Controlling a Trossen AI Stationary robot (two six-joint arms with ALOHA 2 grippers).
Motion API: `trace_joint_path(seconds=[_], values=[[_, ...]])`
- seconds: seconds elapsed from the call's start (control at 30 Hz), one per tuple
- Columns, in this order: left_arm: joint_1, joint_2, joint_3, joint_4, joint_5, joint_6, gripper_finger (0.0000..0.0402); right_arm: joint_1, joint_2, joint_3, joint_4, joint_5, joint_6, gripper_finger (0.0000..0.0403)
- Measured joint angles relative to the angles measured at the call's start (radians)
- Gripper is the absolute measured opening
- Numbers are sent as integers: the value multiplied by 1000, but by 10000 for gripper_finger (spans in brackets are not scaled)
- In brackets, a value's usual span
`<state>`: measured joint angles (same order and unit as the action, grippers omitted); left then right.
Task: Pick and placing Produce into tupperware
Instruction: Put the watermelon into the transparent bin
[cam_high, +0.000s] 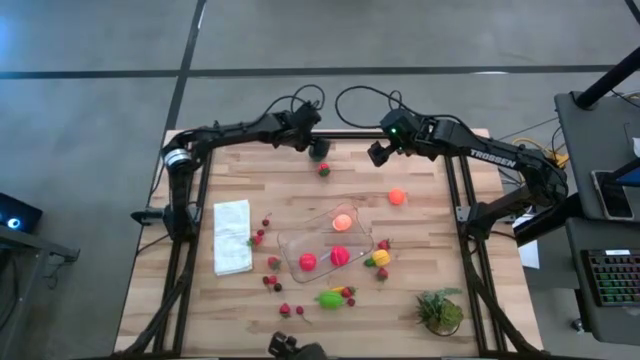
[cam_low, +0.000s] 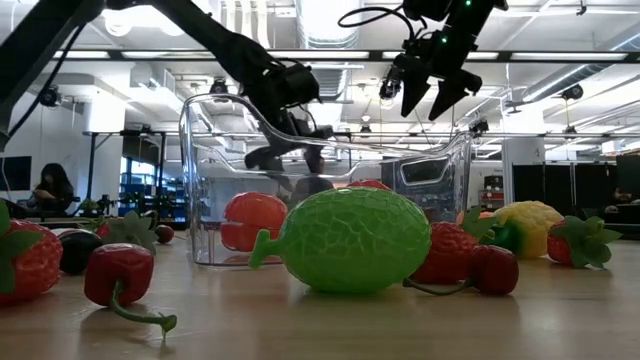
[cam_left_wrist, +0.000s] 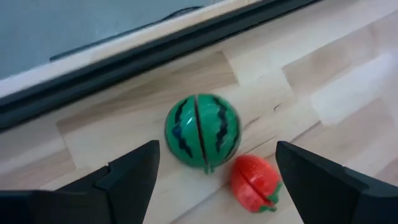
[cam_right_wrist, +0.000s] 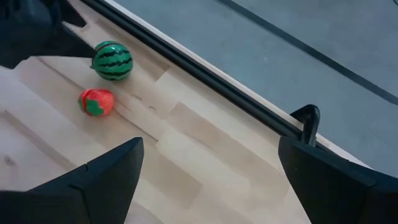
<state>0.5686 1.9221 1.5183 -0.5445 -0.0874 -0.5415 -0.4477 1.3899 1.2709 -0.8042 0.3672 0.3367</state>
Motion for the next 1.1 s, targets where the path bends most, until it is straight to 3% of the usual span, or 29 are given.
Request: trace_joint_path(seconds=[1.1], values=[[1, 44, 18, -39, 7, -2, 306, 0, -1, -39, -6, 0, 3, 365]])
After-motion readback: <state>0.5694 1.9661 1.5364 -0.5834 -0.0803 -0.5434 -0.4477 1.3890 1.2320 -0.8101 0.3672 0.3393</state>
